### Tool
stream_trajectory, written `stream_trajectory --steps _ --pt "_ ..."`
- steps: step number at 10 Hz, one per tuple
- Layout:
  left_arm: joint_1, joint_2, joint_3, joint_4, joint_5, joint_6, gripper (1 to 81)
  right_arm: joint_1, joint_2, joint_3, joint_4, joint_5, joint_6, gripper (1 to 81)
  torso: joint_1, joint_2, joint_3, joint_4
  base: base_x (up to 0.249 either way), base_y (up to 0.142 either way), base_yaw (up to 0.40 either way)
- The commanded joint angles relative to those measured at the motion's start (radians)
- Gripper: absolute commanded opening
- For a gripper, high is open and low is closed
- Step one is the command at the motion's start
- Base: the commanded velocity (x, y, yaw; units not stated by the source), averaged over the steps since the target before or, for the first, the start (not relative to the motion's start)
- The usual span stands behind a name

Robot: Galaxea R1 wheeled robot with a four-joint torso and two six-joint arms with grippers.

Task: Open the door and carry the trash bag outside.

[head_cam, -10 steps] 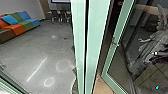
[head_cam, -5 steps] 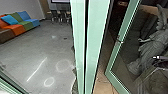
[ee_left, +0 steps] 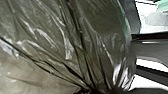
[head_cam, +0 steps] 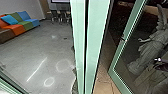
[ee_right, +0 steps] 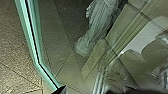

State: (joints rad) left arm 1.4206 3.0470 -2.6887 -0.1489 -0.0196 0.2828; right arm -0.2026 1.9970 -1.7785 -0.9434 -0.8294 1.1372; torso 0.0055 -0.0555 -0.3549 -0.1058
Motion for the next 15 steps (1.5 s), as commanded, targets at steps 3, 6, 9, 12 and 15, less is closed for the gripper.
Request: stream_trajectory --steps 3,6,9,12,15 --pt "-0.015 0.007 0.018 0.008 0.082 0.001 1.0 -0.106 -0.063 0.248 0.265 -0.094 -0.012 81.1 0.000 0.000 0.000 0.000 0.000 0.000 0.000" --pt "-0.015 0.007 0.018 0.009 0.082 0.003 1.0 -0.390 -0.033 0.347 0.316 0.031 -0.004 81.1 0.000 0.000 0.000 0.000 0.000 0.000 0.000" --pt "-0.013 0.004 0.016 0.008 0.079 0.003 1.0 -0.729 0.080 0.291 0.311 0.271 -0.004 81.1 0.000 0.000 0.000 0.000 0.000 0.000 0.000" --pt "-0.012 0.003 0.012 0.006 0.078 0.003 1.0 -0.972 0.241 0.164 0.295 0.488 -0.011 81.1 0.000 0.000 0.000 0.000 0.000 0.000 0.000" --pt "-0.012 0.003 0.010 0.000 0.076 0.003 1.0 -1.122 0.396 -0.020 0.189 0.620 -0.017 81.1 0.000 0.000 0.000 0.000 0.000 0.000 0.000"
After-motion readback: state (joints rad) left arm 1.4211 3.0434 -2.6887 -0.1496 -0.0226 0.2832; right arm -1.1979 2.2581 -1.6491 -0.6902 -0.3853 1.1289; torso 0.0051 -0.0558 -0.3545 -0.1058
